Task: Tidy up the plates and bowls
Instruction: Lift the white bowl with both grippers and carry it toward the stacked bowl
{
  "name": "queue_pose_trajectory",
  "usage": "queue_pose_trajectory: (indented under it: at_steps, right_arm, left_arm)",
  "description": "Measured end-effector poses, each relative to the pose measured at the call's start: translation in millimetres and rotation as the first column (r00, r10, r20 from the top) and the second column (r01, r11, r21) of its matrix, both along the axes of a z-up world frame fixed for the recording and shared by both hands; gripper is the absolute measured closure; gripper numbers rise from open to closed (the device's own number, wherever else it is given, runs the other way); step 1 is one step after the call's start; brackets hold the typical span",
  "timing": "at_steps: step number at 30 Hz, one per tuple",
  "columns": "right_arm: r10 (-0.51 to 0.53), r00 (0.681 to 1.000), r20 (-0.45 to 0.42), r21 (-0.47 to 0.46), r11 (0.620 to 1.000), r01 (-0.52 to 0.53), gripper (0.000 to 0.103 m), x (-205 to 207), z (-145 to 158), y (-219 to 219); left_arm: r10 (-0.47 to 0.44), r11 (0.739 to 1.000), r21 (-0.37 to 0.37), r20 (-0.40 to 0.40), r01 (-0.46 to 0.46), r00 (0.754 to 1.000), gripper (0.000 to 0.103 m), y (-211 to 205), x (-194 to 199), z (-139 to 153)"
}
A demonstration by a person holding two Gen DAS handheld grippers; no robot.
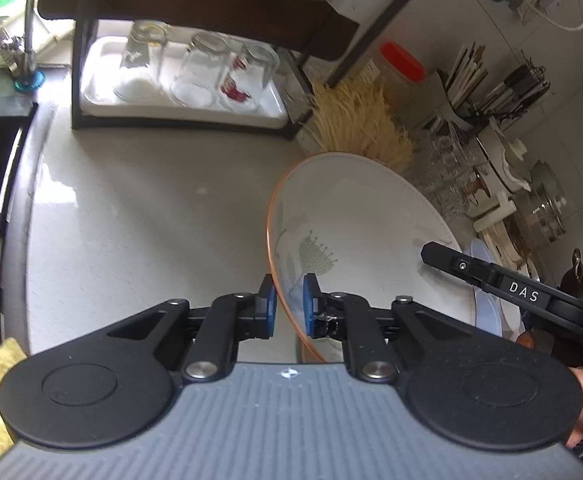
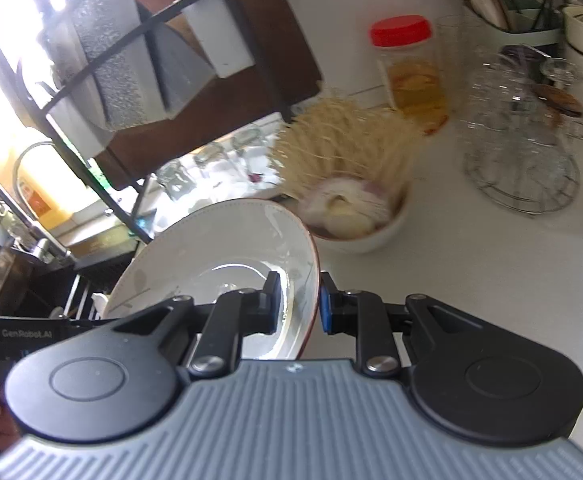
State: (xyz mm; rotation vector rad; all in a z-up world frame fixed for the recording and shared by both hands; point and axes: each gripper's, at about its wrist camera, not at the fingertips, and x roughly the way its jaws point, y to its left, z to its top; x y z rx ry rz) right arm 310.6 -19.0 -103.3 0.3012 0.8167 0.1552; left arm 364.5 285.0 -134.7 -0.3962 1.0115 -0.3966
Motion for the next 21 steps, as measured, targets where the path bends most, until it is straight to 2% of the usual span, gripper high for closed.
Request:
queue_pose_trajectory:
  at_steps: [9, 14, 21]
  right_arm:
    - [-0.049, 0.998, -0.046, -0.006, 0.999, 0.049, 0.080, -32.8, -18.3, -45.2]
    - [-0.061, 0.993, -0.100, -0.012, 0.998, 0.060, 0.080, -42.8, -35.2, -53.4]
    - [-0.085, 0.990, -0.114, -0.028, 0.996, 0.082, 0.080, -54.1, -41.1, -59.1]
  left_arm:
    - [-0.065, 0.998, 0.018, -0.084, 0.066, 0.994, 0.086, -52.7, -11.4, -21.9]
    - [-0.097, 0.993, 0.049, -0.147, 0.105, 0.984, 0.086, -66.2, -11.2, -35.5]
    - [-0.102, 0.993, 0.044, -0.214, 0.114, 0.971, 0.086, -77.2, -9.3, -46.0]
